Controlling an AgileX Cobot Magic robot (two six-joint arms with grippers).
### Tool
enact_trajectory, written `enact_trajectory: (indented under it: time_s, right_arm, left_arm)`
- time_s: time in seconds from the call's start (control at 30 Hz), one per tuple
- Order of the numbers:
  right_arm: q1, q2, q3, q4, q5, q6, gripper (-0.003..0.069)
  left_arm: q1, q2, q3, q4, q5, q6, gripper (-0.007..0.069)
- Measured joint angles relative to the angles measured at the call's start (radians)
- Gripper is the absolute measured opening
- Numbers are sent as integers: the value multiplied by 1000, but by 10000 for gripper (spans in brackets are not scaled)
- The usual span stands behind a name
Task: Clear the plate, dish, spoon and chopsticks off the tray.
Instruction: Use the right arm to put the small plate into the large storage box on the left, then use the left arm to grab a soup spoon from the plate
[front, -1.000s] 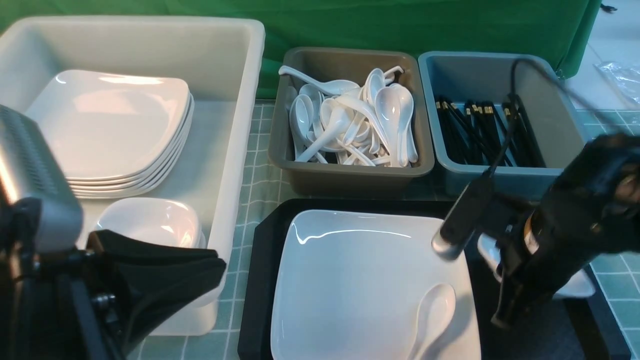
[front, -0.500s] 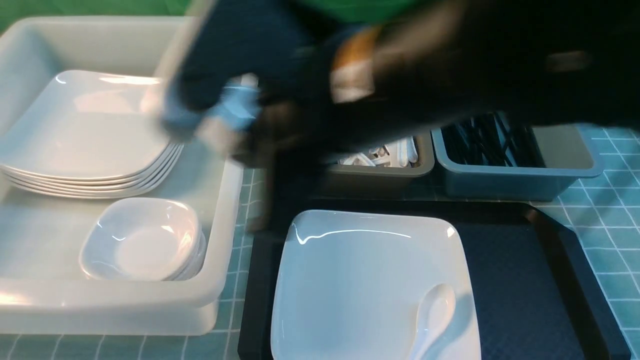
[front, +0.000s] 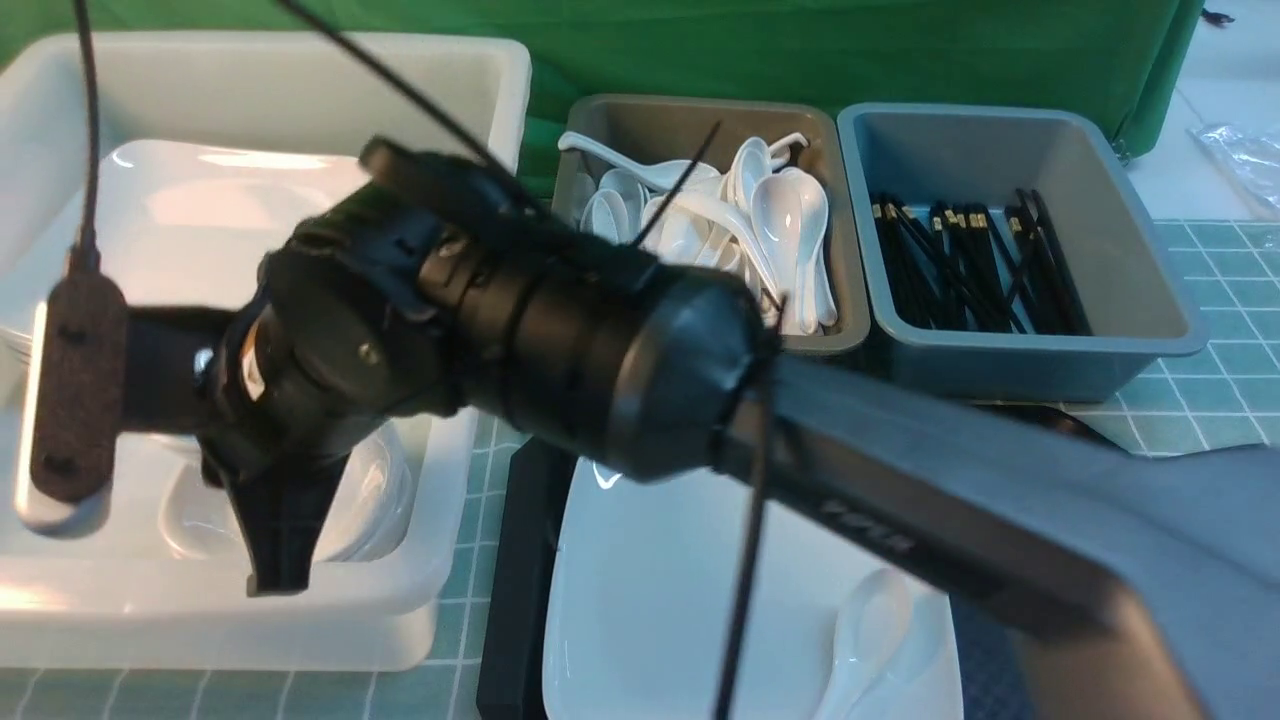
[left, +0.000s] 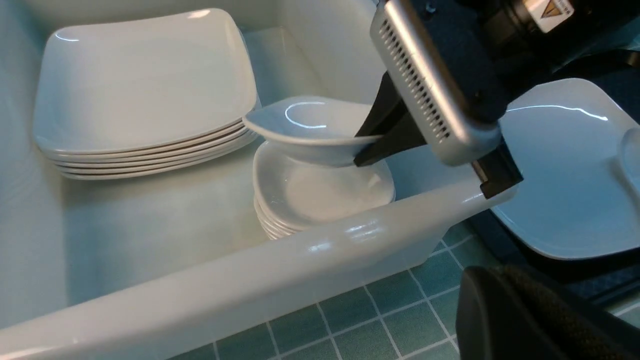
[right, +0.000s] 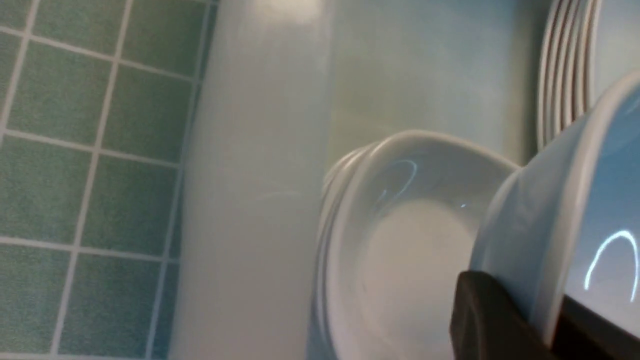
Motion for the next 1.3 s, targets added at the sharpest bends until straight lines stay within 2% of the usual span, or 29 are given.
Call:
enact_trajectory:
  time_s: [0.17,0.27,0.3,0.37,0.43,0.47,0.5,0.63,0.77,0.87,0.93,0.97,1.0,1.1,1.23,1.3]
  right_arm:
    - [-11,43,-11,7,25,-1,57]
    - [-12,44,-13,9,27,-4,99]
    - [-12,44,-14,9,25,-4,130]
    - [-12,44,-18,-5,25,-4,270]
    - [-12,44,-18,-16,46,-1,370]
    - [-12,44,-18,-16,49,-1,389]
    - [-12,38,-18,-28,82,6,444]
    - [-15,-14,-18,-54,199,75,489]
    - [-15,-129,-18,-55,358,174,456]
    - [-14,-221,-18,-82,422,275,378]
    - [-14,-290,7,-137,422,379,287]
    - [-14,-298,11,-137,422,391,276]
    - [-14,-368,67,-204,422,497,185]
    - [-14,-508,225,-296,422,640,80]
    - [-14,-733,503,-369,421,815,50]
    - [-14,-855,647,-395,421,898,52]
  left_arm:
    - [0,0,0,-11,0,5,17]
    - [0,0,0,-19,0,9,17]
    - [0,0,0,-22,0,10,17]
    - [0,0,0,-32,0,12,17]
    - [0,0,0,-50,0,18,17]
    - [0,0,0,-53,0,19,17]
    - [0,0,0,-73,-1,21,17]
    - [0,0,0,-121,-27,23,17]
    - [0,15,0,-172,-64,25,17]
    - [0,88,0,-198,-71,57,17]
    - [0,170,0,-218,-86,87,17]
    - [0,179,0,-221,-88,90,17]
    - [0,262,0,-247,-110,118,17]
    - [0,387,0,-323,-158,191,17]
    - [0,572,0,-430,-243,324,17]
    - [0,684,-9,-514,-263,446,17]
